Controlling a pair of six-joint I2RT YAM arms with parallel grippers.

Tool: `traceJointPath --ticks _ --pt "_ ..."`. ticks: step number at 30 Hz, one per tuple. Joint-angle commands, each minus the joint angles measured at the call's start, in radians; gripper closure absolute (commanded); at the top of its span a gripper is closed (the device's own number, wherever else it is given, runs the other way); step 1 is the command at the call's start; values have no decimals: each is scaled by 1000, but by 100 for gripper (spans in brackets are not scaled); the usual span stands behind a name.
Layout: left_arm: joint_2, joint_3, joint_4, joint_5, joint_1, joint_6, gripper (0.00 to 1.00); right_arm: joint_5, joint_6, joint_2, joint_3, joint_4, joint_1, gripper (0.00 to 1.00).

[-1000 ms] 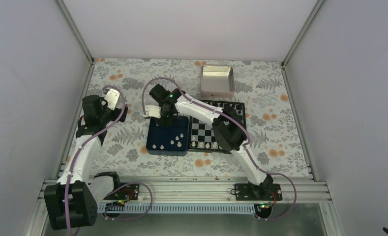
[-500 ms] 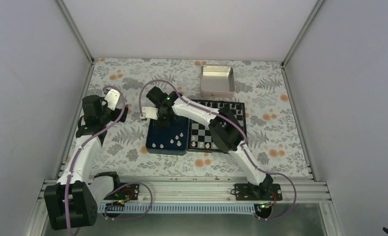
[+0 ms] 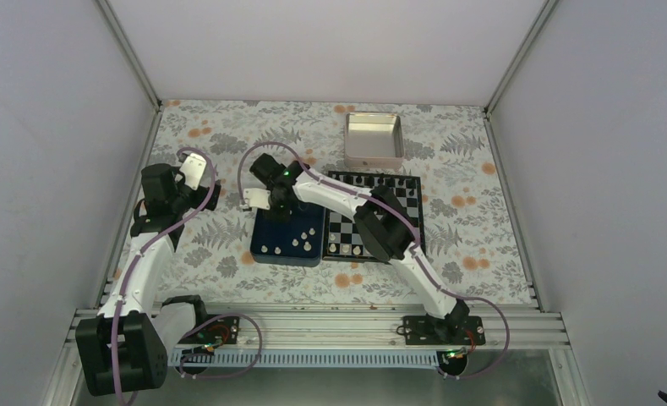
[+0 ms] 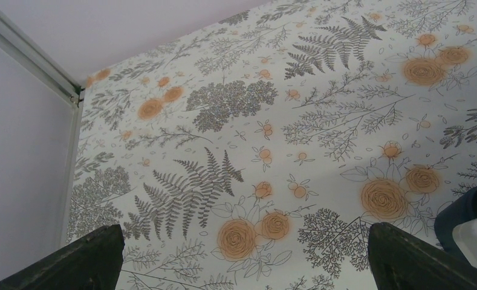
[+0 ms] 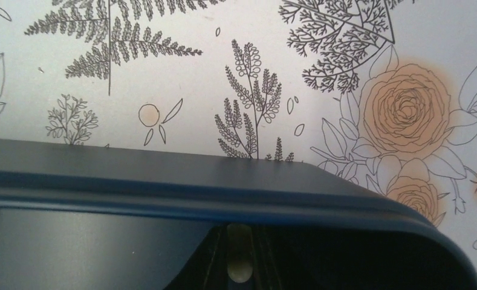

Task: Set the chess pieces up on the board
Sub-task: Pick up the chess piece from the storage box, then place the chess piece on the chessboard.

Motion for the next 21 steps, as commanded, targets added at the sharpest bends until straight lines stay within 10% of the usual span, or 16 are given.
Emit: traceJointPath --ticks 1,21 --pt "-15 -8 7 22 8 -7 0 -2 6 -33 3 4 8 91" --pt "-4 -5 8 -2 9 -10 0 -43 37 -671 -584 47 -209 95"
